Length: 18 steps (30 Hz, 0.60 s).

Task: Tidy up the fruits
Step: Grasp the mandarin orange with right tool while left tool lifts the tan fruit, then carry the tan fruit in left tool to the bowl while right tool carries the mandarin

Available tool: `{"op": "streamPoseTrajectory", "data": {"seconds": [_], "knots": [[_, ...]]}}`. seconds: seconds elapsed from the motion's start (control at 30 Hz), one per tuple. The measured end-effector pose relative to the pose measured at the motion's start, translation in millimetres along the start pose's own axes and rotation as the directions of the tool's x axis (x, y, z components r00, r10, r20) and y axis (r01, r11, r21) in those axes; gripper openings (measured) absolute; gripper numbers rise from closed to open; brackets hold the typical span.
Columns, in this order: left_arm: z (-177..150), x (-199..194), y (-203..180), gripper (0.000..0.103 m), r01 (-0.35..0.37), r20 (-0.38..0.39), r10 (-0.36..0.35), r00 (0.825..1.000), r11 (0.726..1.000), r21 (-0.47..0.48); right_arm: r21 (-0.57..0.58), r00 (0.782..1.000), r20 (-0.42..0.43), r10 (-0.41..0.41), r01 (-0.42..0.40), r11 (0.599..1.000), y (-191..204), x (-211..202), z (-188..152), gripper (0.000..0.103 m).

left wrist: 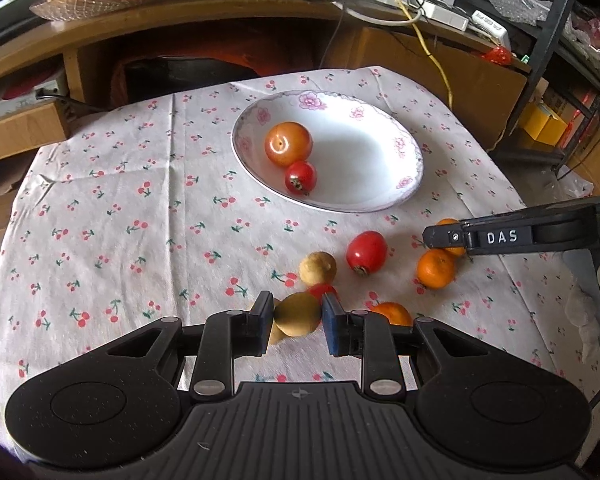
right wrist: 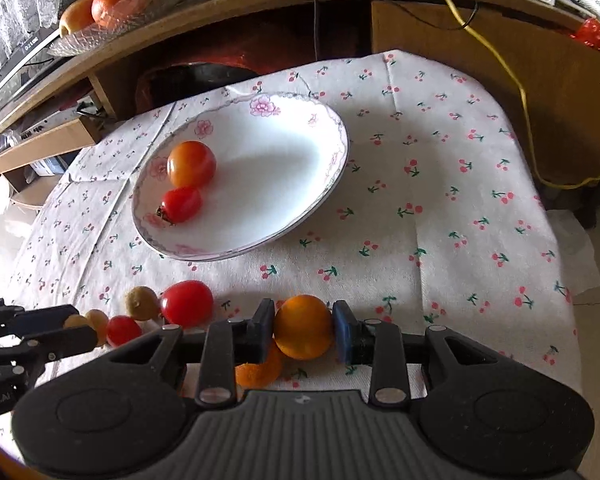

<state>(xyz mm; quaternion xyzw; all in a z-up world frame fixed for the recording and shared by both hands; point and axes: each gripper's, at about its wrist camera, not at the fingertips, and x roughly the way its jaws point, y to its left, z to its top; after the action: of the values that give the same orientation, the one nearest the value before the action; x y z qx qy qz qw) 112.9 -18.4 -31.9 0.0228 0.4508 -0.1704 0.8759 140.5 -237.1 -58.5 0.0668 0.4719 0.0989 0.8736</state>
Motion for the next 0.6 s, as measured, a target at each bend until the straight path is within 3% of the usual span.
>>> {"op": "streamPoseTrajectory", "data": {"seconds": [0.13,0.33,0.6], "knots": [[-7.2,-6.0,-4.8,0.034,0.012,-0.006,-0.012,1.000,1.000,0.007,-0.004,1.000,0.013,-0.021,0.021,1.000,-0.7,-19.9,-8.1,0.032],[-22.2,-8.9,-9.2,0.034,0.014,-0.030,-0.014,0.999,1.000,0.015,-0.071,1.000,-0.017,-0.007,0.006,0.997,21.5,-44.6,-47.2,0.032],[-38.1,-6.2,-4.2,0.035,-0.021,-0.038,0.022,0.999,0.999,0.032,-0.136,0.999,-0.045,-0.013,0.007,0.991,39.8,-42.6,-74.8,0.032]]}}
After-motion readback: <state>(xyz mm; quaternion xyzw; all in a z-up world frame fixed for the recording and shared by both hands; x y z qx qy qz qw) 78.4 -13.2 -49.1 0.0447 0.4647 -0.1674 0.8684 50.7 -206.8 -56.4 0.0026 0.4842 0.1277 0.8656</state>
